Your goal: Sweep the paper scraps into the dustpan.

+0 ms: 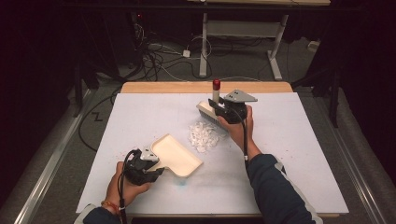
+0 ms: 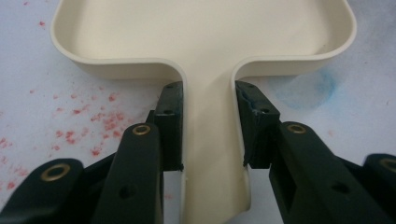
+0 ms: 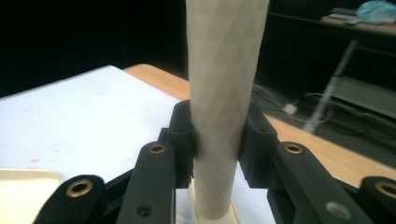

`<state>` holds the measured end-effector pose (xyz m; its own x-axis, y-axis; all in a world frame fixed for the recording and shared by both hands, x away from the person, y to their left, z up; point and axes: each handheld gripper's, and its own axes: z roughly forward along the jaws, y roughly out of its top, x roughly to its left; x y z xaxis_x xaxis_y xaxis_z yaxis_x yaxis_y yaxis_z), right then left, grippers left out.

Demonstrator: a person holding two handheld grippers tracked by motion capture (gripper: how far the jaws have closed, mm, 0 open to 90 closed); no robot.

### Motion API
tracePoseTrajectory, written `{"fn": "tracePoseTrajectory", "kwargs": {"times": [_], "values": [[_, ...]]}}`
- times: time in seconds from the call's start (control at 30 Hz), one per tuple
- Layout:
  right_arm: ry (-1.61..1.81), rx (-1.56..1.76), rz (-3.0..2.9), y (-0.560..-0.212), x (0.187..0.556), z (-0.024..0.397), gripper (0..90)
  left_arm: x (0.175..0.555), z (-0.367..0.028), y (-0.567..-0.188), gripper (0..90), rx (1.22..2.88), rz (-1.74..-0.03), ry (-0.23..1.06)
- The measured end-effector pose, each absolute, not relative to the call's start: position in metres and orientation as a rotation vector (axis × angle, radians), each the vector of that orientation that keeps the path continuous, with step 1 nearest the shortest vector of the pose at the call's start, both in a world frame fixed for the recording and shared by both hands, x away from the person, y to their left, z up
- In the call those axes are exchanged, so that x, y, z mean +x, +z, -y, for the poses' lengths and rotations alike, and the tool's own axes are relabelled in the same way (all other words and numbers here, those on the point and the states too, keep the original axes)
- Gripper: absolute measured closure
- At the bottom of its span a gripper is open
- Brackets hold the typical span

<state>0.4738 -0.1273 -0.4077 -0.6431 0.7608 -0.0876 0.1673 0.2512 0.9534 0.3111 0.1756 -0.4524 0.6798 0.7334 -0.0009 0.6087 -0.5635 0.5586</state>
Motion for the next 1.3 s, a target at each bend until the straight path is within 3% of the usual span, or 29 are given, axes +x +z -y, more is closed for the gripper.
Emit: {"fn": "tracePoseTrajectory", "kwargs": {"times": [1.3], "values": [[1.548, 0.617, -2.107, -0.408, 0.406, 0.068, 71.0, 0.348, -0.145, -0.451, 63.4, 2.385, -1.041, 0.276]]}}
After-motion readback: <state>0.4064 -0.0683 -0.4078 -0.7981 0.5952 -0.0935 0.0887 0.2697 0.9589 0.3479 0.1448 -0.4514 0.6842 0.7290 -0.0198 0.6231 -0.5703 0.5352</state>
